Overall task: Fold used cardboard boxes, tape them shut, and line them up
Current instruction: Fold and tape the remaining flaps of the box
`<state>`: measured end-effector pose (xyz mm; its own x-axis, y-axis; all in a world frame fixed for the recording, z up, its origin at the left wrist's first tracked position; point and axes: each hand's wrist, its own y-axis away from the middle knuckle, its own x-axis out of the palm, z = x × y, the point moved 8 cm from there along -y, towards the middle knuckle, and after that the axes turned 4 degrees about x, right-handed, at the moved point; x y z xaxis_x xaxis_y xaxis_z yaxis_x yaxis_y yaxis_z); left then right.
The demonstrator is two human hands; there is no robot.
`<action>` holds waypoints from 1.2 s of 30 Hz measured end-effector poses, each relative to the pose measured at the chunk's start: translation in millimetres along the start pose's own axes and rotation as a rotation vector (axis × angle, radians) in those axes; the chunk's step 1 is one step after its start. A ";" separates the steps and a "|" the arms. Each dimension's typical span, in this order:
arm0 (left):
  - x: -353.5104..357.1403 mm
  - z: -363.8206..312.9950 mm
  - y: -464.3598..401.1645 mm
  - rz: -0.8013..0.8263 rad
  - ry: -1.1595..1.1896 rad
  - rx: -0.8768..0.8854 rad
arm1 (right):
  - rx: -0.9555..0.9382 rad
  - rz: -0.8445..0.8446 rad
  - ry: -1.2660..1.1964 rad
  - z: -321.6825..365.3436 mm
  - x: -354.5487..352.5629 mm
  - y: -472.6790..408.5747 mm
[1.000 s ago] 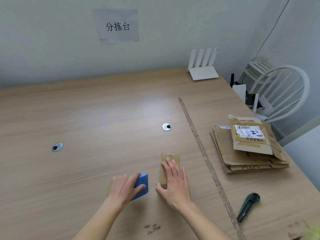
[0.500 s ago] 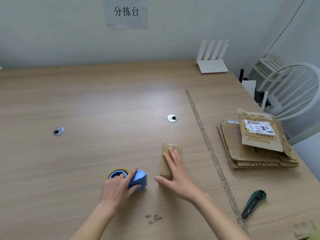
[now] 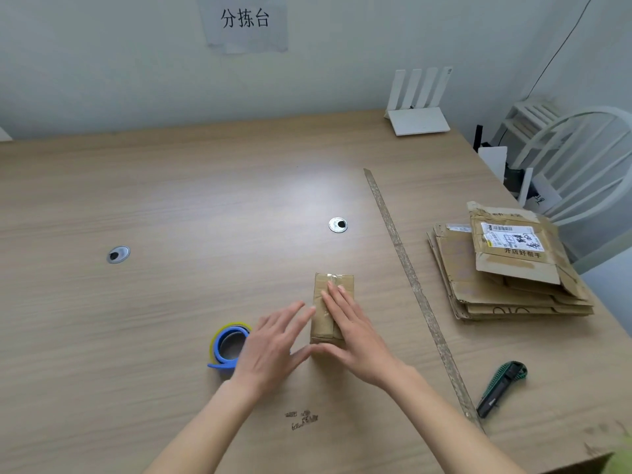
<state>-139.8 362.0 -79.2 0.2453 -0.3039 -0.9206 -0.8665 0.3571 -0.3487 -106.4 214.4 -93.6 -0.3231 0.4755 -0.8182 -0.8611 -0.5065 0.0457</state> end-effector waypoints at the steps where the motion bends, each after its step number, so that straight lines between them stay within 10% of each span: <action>1: 5.0 -6.3 -5.7 0.020 0.035 0.036 | -0.017 0.010 -0.026 -1.3 -4.5 2.5; 21: 16.0 -2.7 -33.4 0.162 0.279 0.022 | -0.245 -0.036 0.220 -38.6 -49.9 6.6; 36: 22.8 -10.0 -22.1 0.216 0.463 -0.182 | -0.009 -0.124 0.309 -34.6 -44.1 -0.8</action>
<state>-119.4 338.4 -90.7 -0.1282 -0.6128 -0.7798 -0.9473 0.3085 -0.0867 -77.9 168.9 -77.4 -0.0805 0.2934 -0.9526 -0.8826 -0.4651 -0.0686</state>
